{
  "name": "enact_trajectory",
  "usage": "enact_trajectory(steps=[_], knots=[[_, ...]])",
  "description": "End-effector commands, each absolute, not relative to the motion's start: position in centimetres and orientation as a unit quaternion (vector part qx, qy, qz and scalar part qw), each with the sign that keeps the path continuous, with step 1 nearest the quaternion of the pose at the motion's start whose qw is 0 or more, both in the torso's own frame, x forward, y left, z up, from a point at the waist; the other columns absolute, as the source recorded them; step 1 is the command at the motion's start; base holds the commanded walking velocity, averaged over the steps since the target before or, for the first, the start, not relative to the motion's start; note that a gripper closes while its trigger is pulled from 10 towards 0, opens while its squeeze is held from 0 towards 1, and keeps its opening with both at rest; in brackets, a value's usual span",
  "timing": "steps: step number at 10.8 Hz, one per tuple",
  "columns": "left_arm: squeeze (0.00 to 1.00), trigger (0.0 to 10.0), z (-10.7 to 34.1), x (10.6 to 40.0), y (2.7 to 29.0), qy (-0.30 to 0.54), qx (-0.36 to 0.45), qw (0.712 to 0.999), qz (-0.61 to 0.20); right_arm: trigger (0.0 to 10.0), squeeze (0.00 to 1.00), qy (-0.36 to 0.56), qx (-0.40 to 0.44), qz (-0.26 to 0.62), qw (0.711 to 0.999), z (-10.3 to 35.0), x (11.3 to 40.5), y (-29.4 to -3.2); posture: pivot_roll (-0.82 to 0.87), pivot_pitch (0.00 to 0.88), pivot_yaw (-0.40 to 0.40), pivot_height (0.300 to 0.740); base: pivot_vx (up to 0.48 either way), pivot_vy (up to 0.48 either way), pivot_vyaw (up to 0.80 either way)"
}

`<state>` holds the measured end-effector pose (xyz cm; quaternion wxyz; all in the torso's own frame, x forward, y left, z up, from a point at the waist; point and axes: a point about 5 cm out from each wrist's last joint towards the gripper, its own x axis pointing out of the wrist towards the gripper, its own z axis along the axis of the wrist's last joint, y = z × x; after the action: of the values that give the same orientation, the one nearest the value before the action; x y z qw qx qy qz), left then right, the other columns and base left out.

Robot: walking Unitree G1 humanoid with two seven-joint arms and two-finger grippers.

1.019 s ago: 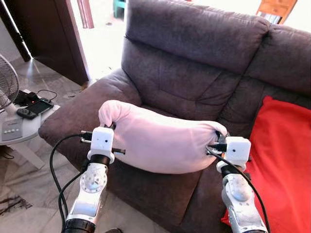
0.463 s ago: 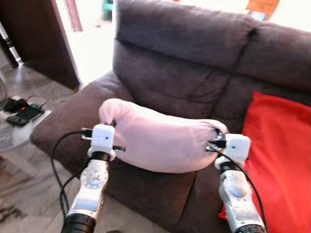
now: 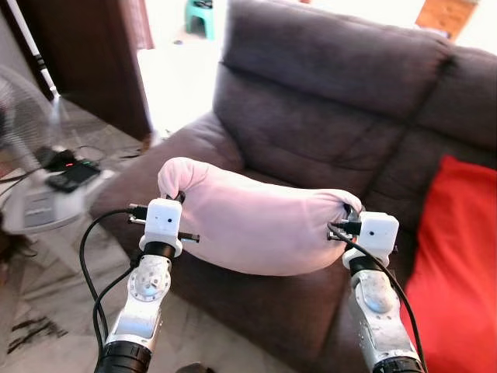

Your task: Move the pillow to the sofa from floor

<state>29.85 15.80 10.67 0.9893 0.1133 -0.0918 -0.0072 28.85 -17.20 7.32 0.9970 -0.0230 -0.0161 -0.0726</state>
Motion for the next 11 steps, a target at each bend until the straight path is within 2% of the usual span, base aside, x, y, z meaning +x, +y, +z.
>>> enact_trajectory(steps=[1, 6, 11], knots=[[0.0, 10.0, 11.54, 30.19, 16.58, -0.109, 0.111, 0.988, 0.018, 10.0, 0.0, -0.031, -0.01, -0.115, 0.993, 8.07, 28.84, -19.08, 0.07, 0.042, -0.061, 0.74, 0.0, 0.345, -0.79], [0.0, 10.0, 11.61, 30.37, 16.74, -0.107, 0.113, 0.988, 0.015, 10.0, 0.0, -0.034, -0.035, -0.103, 0.993, 8.26, 29.01, -18.87, 0.07, 0.045, -0.06, 0.74, 0.0, 0.349, 0.0], [0.0, 10.0, 11.57, 30.4, 16.73, -0.106, 0.112, 0.988, 0.01, 10.0, 0.0, -0.029, -0.027, -0.097, 0.994, 8.21, 29.11, -18.99, 0.08, 0.041, -0.059, 0.74, 0.0, 0.349, 0.0]])
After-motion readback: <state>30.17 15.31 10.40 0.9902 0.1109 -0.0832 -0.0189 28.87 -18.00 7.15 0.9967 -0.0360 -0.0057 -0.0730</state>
